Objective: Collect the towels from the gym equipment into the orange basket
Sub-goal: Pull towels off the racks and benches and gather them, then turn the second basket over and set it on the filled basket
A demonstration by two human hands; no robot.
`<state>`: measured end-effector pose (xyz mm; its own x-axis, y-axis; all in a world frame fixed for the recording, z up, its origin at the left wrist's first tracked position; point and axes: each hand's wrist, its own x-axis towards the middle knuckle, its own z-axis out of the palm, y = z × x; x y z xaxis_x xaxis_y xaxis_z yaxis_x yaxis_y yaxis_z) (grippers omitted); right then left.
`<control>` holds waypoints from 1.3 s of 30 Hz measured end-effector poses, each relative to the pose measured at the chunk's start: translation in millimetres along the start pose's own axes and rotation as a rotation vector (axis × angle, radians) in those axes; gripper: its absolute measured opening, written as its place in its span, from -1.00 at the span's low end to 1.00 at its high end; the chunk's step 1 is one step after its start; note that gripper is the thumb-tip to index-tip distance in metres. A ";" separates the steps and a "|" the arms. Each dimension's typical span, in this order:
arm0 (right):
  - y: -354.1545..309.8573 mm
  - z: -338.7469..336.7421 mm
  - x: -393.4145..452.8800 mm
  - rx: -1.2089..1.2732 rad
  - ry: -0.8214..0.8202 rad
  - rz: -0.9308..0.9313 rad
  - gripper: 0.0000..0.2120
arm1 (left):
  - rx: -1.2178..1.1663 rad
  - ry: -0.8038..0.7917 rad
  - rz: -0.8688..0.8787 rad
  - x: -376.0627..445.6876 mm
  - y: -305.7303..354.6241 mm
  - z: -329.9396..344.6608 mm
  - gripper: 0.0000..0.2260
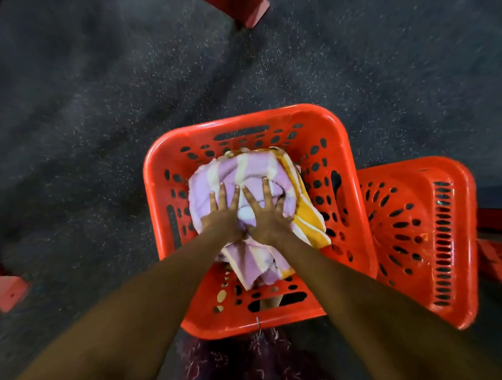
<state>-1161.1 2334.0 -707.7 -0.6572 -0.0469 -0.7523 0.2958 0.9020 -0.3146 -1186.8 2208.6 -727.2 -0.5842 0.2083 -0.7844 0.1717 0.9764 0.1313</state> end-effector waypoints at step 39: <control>230.1 -61.6 -224.4 0.521 0.594 0.335 -0.62 | -0.521 0.060 0.467 -150.9 303.0 4.3 -0.37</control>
<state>-988.2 2578.5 -575.7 -0.6894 0.5508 -0.4705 0.7242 0.5092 -0.4649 -1043.1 2472.8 -571.6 -0.5870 0.6010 -0.5424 0.0213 0.6812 0.7318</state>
